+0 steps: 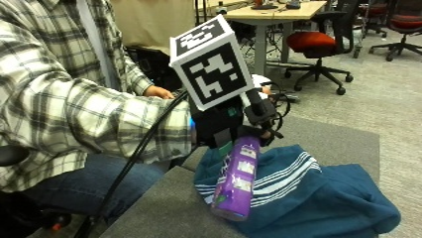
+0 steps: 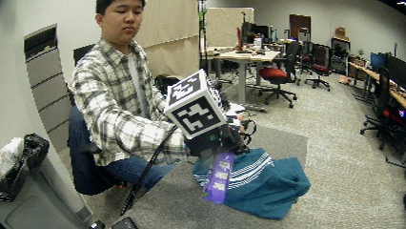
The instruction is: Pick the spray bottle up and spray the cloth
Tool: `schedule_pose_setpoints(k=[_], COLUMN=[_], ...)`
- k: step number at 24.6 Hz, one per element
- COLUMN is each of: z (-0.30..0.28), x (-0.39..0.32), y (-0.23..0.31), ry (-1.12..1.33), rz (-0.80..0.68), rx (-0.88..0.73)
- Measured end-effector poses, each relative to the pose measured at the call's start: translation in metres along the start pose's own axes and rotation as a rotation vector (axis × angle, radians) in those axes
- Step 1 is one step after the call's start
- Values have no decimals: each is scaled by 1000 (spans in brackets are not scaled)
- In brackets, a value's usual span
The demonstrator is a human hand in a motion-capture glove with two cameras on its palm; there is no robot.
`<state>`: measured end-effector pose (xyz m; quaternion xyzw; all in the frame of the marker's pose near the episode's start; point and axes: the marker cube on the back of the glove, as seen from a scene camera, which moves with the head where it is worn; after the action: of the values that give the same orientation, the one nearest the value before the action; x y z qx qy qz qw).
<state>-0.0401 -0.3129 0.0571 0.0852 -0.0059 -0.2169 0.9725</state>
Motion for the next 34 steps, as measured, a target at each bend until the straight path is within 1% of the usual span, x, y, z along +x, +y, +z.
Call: schedule_pose_setpoints(k=[8, 20, 29, 34], z=[17, 46, 63, 61], x=[-21, -41, -46, -48], y=[4, 13, 15, 13], ry=[140, 341, 408, 374], rz=[-100, -247, -282, -264], rx=[-130, -276, -323, -296])
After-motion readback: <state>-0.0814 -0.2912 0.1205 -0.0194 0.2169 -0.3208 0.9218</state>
